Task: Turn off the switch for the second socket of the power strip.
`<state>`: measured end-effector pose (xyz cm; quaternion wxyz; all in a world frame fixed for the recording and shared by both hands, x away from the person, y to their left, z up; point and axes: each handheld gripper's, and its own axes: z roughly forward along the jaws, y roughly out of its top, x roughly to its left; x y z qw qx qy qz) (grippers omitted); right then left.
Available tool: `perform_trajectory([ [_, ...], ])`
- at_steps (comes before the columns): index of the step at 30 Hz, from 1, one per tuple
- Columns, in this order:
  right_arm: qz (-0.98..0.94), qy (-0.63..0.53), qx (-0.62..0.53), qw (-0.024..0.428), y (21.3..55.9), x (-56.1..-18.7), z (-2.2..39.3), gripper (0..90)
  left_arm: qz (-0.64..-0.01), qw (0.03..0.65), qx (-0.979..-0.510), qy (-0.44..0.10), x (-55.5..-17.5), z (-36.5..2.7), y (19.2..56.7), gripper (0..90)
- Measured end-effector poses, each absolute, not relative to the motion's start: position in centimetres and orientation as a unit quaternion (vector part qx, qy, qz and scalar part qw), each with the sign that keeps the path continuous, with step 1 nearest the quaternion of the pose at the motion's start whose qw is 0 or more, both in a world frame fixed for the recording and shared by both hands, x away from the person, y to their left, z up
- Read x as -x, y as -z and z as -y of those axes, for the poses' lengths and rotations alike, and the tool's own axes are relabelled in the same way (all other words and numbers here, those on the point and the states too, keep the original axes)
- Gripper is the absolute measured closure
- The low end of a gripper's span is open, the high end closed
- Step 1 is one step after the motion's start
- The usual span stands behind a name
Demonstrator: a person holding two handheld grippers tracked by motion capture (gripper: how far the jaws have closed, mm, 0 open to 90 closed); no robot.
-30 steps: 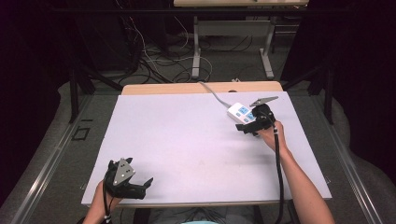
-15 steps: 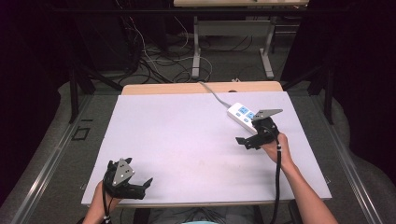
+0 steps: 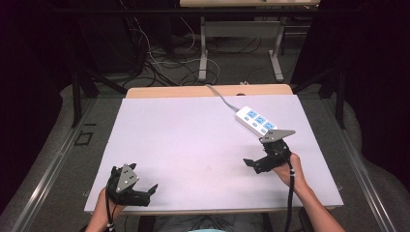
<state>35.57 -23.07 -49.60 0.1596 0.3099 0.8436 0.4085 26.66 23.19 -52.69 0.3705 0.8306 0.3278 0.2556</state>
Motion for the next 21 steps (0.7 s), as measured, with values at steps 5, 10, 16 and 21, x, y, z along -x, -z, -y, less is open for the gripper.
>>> perform_trajectory([
  [5, -0.844, -0.408, -0.308, 0.163, 50.1, -34.3, 23.2, 0.0, -0.327, 0.371, -0.831, -0.256, -26.6, -23.2, 52.7, 0.0],
  [10, -0.845, -0.405, -0.307, 0.167, 50.4, -33.4, 23.6, 0.0, -0.327, 0.370, -0.831, -0.256, -26.7, -23.2, 52.7, 0.0],
  [16, -0.842, -0.407, -0.308, 0.173, 51.1, -32.2, 23.9, 0.0, -0.327, 0.368, -0.832, -0.256, -26.7, -23.2, 52.7, 0.0],
  [21, -0.847, -0.400, -0.305, 0.170, 51.6, -31.3, 24.1, 0.0, -0.326, 0.367, -0.833, -0.257, -26.7, -23.2, 52.7, 0.0],
])
